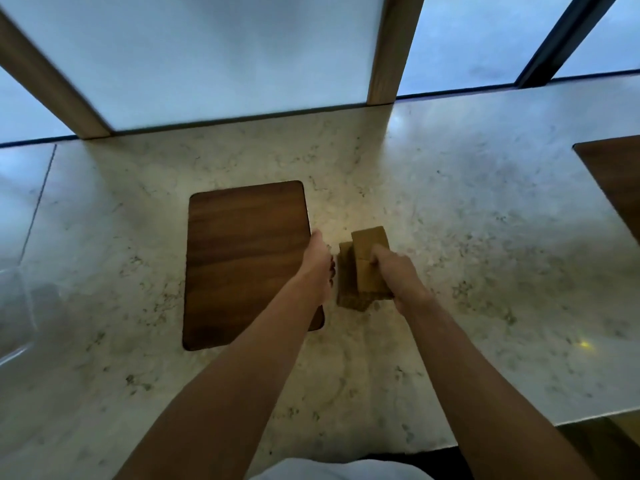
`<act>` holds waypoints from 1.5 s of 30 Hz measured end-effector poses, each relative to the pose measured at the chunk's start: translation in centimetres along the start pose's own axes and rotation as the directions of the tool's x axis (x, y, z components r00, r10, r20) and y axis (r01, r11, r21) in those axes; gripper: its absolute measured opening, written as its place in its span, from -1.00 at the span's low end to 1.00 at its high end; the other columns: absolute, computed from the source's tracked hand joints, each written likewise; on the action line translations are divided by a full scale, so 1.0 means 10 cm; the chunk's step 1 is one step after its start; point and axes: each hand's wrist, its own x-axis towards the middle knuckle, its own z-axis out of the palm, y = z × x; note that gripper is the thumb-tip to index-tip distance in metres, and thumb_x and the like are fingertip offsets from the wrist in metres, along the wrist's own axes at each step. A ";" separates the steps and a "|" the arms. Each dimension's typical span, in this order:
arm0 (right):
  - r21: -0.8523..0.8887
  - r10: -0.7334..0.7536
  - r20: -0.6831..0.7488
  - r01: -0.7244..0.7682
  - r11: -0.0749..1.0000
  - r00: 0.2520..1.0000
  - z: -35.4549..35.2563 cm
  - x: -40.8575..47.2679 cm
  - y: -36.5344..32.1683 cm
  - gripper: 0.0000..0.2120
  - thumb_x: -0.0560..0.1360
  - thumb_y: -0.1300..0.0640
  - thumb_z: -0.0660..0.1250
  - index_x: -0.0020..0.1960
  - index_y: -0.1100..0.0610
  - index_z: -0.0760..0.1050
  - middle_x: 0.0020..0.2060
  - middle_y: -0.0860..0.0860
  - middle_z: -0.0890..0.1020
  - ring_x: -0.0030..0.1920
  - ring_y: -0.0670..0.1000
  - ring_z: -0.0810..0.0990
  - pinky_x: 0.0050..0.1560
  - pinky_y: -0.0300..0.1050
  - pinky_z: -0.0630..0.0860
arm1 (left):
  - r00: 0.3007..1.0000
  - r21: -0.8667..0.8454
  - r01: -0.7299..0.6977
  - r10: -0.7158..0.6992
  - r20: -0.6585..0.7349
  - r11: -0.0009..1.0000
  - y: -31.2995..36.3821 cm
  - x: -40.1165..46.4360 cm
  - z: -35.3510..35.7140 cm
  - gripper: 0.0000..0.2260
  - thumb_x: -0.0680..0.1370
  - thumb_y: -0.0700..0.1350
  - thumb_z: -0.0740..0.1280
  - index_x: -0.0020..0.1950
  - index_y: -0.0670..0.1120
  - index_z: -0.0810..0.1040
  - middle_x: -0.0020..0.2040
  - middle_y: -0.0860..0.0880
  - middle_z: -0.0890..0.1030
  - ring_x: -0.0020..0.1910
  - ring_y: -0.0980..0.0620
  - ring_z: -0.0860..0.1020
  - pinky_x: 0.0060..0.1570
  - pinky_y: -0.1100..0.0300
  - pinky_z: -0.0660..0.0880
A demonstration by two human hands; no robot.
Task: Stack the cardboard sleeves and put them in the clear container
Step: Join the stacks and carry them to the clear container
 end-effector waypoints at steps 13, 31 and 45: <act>0.047 0.082 0.144 -0.089 0.995 0.986 0.11 0.09 0.02 -0.65 0.63 0.00 0.09 0.12 0.15 0.58 0.02 0.17 0.69 -0.01 0.13 0.67 -0.04 0.02 0.66 | 0.997 0.027 0.072 -0.072 0.004 0.997 0.03 -0.05 0.38 -0.31 0.64 0.38 0.02 0.21 -0.16 0.66 0.07 -0.22 0.71 0.06 -0.21 0.68 0.19 -0.16 0.59; 0.139 0.118 0.267 -0.159 0.977 0.956 -0.02 0.18 0.06 -0.71 0.45 -0.01 0.40 0.10 0.12 0.57 0.05 0.17 0.68 0.08 0.18 0.65 0.18 0.13 0.61 | 0.996 0.056 0.085 -0.086 0.013 0.995 -0.01 -0.10 0.35 -0.30 0.61 0.43 0.06 0.10 -0.16 0.65 -0.04 -0.21 0.68 0.03 -0.21 0.66 0.27 -0.15 0.56; 0.132 0.191 0.284 -0.236 0.963 0.939 0.11 0.22 0.14 -0.57 0.47 -0.02 0.50 0.19 0.23 0.54 -0.01 0.24 0.72 0.01 0.24 0.71 0.03 0.15 0.68 | 0.997 0.092 -0.020 0.027 -0.077 0.996 -0.06 -0.17 0.25 -0.39 0.70 0.26 -0.01 0.45 -0.17 0.46 -0.01 -0.15 0.58 0.06 -0.14 0.55 0.17 0.00 0.49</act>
